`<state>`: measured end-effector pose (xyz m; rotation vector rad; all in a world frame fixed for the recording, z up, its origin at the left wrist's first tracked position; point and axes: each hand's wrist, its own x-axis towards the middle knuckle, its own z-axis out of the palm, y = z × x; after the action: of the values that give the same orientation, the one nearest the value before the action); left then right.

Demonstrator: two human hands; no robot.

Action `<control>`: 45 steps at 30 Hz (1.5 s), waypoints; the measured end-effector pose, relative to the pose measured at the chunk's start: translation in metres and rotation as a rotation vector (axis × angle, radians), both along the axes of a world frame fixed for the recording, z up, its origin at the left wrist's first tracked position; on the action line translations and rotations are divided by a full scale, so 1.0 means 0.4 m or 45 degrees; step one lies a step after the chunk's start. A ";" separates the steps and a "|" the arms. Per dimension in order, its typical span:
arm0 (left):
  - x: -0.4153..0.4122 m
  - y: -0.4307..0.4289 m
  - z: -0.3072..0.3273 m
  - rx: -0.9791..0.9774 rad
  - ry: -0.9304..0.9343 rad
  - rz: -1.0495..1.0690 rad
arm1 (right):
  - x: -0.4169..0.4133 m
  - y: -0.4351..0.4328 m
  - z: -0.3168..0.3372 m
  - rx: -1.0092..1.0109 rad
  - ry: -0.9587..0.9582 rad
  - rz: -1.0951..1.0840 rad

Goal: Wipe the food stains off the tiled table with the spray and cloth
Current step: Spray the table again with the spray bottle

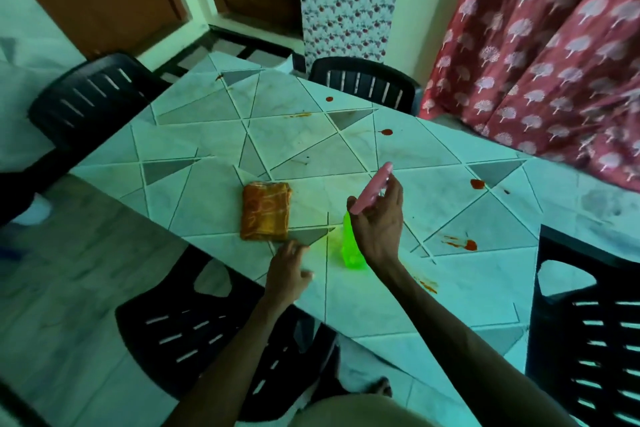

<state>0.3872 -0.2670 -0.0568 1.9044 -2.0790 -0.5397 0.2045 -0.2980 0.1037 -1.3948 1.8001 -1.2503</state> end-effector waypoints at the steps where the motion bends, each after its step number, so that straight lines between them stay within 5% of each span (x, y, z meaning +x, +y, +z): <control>1: -0.001 0.002 0.005 -0.036 -0.015 0.034 | -0.003 -0.005 -0.001 0.018 -0.007 0.048; 9: 0.020 -0.061 0.014 -0.226 -0.111 0.569 | -0.022 -0.062 -0.023 0.027 -0.014 0.212; 15: 0.125 -0.180 0.047 -0.002 0.105 1.167 | 0.006 -0.125 -0.032 -0.082 0.157 0.316; 21: 0.234 -0.314 0.029 0.370 -0.121 0.996 | 0.064 -0.213 -0.031 -0.153 0.153 0.451; 27: 0.245 -0.384 0.043 0.080 0.323 1.017 | 0.106 -0.313 -0.026 -0.198 0.106 0.428; 30: 0.278 -0.426 0.052 -0.043 0.310 1.047 | 0.118 -0.341 -0.030 -0.217 0.126 0.436; 36: 0.316 -0.460 0.039 0.131 0.051 1.069 | 0.112 -0.338 -0.029 -0.211 0.074 0.421; 39: 0.276 -0.448 0.049 -0.082 0.063 1.113 | 0.089 -0.323 -0.008 -0.231 0.016 0.382; 42: 0.185 -0.427 0.045 -0.318 0.137 0.842 | 0.043 -0.294 0.023 -0.236 -0.085 0.278; 45: 0.064 -0.400 0.017 -0.316 0.159 0.237 | -0.023 -0.252 0.055 -0.251 -0.173 0.179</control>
<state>0.4126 -0.4269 -0.0498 1.8437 -1.7761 -0.3314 0.1952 -0.3986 0.1257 -1.4761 1.4948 -1.4412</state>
